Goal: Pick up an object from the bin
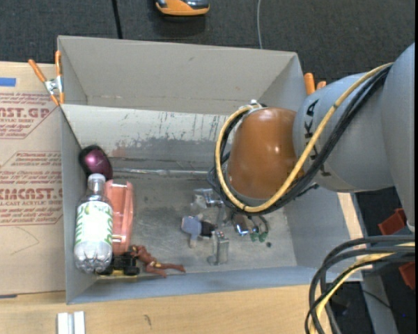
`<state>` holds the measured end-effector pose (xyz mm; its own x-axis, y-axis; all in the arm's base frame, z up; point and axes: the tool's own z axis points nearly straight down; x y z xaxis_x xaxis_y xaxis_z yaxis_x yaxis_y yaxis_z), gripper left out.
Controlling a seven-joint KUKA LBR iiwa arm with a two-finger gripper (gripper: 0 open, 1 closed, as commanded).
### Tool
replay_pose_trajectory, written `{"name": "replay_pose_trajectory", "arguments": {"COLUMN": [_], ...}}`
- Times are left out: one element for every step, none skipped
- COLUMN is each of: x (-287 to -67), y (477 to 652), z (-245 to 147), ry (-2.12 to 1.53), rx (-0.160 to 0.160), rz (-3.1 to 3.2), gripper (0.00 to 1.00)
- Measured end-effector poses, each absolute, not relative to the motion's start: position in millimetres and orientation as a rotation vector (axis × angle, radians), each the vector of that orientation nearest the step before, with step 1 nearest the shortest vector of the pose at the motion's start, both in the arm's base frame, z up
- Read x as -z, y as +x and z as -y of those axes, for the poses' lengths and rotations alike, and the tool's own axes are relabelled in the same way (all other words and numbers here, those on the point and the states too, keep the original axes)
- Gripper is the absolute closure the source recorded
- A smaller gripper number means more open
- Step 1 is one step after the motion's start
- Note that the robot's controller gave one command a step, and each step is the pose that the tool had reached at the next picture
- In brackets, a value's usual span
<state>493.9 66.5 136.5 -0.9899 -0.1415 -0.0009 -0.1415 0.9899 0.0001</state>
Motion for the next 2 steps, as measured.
{"name": "replay_pose_trajectory", "arguments": {"x": [-118,-79], "y": [513.1,560.6], "z": [-55,-52], "ry": [-0.083,-0.087], "rx": [-0.002,-0.001], "rz": [-3.139,-3.139], "gripper": [0.0,1.0]}}
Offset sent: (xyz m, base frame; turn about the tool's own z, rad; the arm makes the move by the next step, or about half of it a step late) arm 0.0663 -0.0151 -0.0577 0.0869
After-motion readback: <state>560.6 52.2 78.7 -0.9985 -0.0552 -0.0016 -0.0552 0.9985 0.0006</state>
